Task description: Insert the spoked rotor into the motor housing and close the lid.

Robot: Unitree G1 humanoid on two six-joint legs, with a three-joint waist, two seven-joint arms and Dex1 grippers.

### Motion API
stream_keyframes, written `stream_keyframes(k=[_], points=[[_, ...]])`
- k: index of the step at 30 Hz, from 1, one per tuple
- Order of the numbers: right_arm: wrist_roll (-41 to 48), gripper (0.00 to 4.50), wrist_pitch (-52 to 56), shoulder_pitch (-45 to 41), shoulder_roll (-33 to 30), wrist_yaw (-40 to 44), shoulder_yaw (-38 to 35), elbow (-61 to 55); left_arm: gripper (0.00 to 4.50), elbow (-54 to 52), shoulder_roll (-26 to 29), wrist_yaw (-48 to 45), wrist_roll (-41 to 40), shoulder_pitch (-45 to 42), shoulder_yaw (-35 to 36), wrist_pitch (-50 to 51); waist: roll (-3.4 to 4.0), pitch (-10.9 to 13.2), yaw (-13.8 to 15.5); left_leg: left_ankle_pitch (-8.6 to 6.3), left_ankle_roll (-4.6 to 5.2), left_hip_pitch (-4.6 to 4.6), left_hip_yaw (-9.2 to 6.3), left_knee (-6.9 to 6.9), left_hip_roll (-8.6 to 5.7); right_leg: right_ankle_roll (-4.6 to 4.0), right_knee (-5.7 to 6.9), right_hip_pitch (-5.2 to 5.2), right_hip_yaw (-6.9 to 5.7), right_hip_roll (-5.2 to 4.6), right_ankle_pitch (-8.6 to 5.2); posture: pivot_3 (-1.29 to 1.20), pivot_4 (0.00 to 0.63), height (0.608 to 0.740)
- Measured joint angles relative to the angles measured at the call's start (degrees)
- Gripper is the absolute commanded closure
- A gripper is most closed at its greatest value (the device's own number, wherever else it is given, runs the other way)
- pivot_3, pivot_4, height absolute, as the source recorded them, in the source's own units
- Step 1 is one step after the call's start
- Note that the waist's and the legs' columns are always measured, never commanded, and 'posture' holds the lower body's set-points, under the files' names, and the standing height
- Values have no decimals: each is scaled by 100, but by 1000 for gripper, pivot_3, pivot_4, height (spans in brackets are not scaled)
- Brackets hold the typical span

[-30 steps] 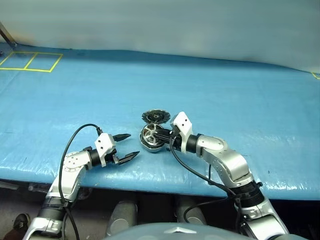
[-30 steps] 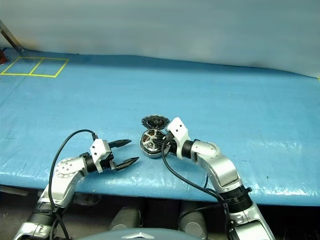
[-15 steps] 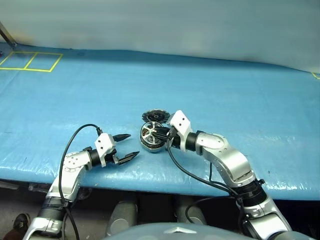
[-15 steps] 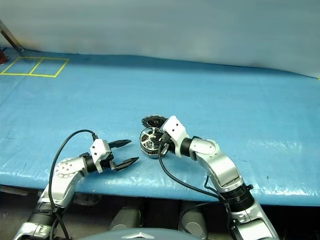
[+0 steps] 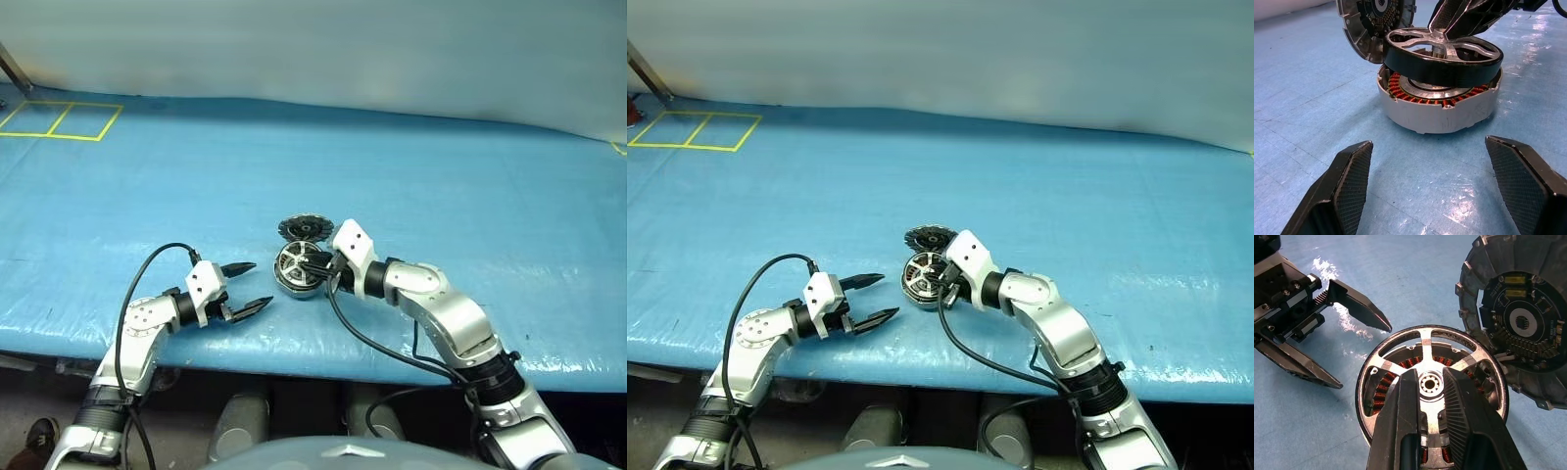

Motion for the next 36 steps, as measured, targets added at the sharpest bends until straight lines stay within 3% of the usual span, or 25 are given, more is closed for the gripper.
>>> stream_keyframes(k=[22,27,36], points=[[-12,4144,104,10,122,-63,-3,111,474,62,8,4,10,22,0,0,0,0,1,0,0,0,0,0,0,0,0,0,0,0,0,0,150,740],[2,2496,126,9,137,-61,-15,142,474,62,8,6,10,27,0,0,0,0,0,0,0,1,0,0,0,0,0,0,0,0,0,0,150,740],[4,2496,123,9,140,-71,-31,110,474,62,8,7,11,28,0,0,0,0,-1,0,0,0,0,0,0,0,1,0,0,0,0,0,150,740]])
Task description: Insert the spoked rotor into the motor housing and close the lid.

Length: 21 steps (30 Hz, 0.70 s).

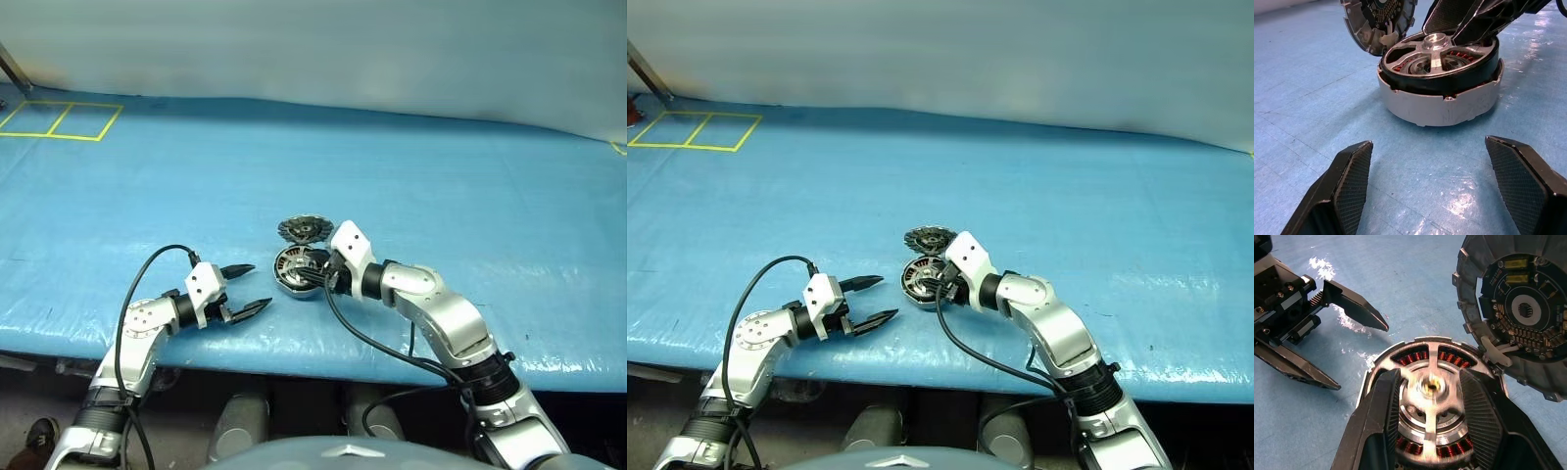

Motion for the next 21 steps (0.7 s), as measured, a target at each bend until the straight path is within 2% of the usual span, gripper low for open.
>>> stream_keyframes(k=[13,16,20,21], points=[[-10,2496,-2,3,18,-104,-42,-2,474,0,0,30,0,7,0,0,0,0,0,0,0,0,0,0,0,0,0,0,0,0,0,0,150,740],[5,3111,4,40,51,-168,-115,-2,474,0,0,42,-1,10,0,0,0,0,1,0,0,0,0,0,0,0,0,0,0,0,0,0,150,740],[177,4470,200,153,32,-233,-380,-148,474,0,4,67,-4,16,1,1,0,0,4,0,0,-1,-1,0,0,0,0,0,0,0,0,0,150,740],[210,4489,267,205,-3,-259,-435,-242,474,0,6,70,-5,19,1,1,0,0,6,0,0,-2,-1,0,0,0,0,-1,0,0,0,0,150,740]])
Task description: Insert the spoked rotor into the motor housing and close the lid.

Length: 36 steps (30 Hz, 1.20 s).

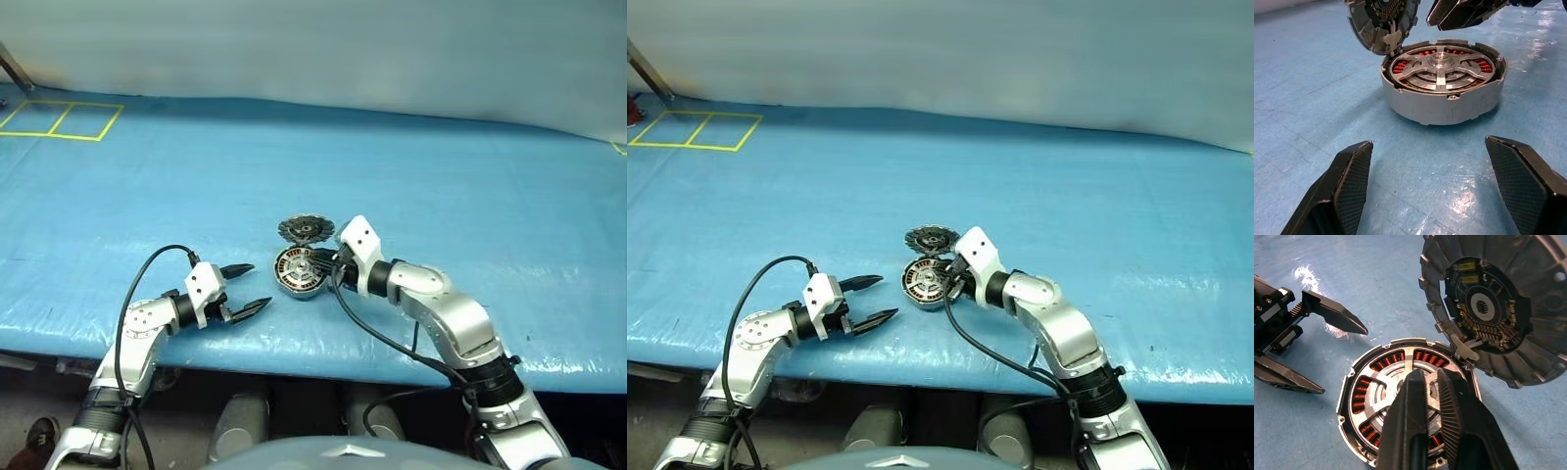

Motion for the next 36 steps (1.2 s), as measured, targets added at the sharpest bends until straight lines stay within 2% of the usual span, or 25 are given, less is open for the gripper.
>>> stream_keyframes(k=[5,12,20,27,31,36], points=[[25,4489,405,285,-313,-194,-276,-549,474,0,17,23,-7,11,6,-1,0,0,17,0,0,-1,0,0,0,-1,-1,0,0,-1,-1,0,150,740],[-333,4489,643,284,-732,-659,-429,-613,474,3,17,33,-9,-19,7,-4,0,0,11,0,0,-1,3,1,1,-2,0,-1,0,-1,-1,0,150,740],[-960,4489,315,-827,-190,-1268,-356,1051,474,60,-9,29,-12,-110,2,-36,0,0,-21,1,-1,-1,6,0,1,-2,0,-3,0,0,2,0,150,740],[-693,4489,-473,-1846,315,-723,-506,2159,474,65,-13,37,-18,-62,7,-107,1,1,-63,1,-1,-1,3,-8,0,16,-2,-4,0,1,16,0,150,740],[-201,4489,-499,-1997,512,-123,-555,2083,474,60,-1,47,-18,29,69,-106,3,2,-61,1,-1,-1,-2,-10,0,16,-2,-5,0,3,16,0,150,740],[122,4489,-122,-1827,495,202,-446,1370,474,48,57,59,-18,126,156,-106,6,4,-60,1,-1,0,-3,-10,0,15,0,-5,0,3,15,0,150,740]])
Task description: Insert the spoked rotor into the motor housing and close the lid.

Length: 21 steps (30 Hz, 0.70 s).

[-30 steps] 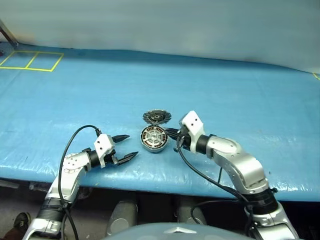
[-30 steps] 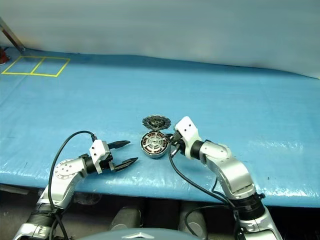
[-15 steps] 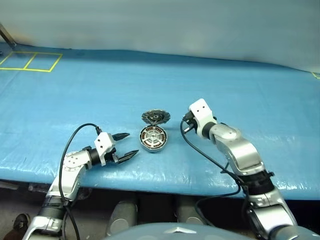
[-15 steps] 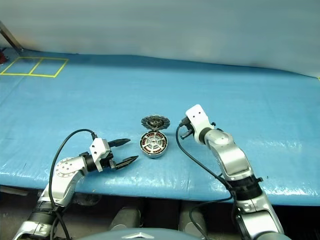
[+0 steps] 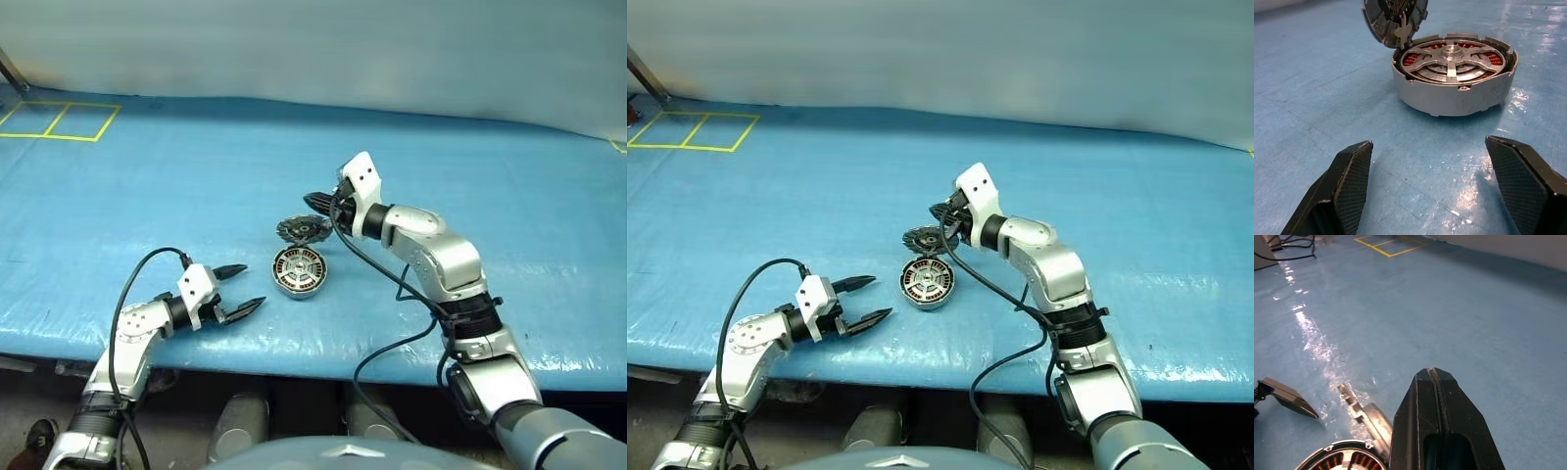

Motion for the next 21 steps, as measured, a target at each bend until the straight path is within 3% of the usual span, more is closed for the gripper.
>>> stream_keyframes(k=[7,21], points=[[141,4489,479,623,-181,109,338,-962,474,-22,-1,31,0,54,17,1,0,0,-9,0,-1,1,3,0,1,-9,2,-2,0,-1,-5,0,150,740],[108,4489,743,1598,107,-422,807,-1192,474,-27,1,-8,-27,50,17,11,-1,-1,0,1,-3,4,4,2,2,-19,2,2,1,-1,-12,0,150,740]])
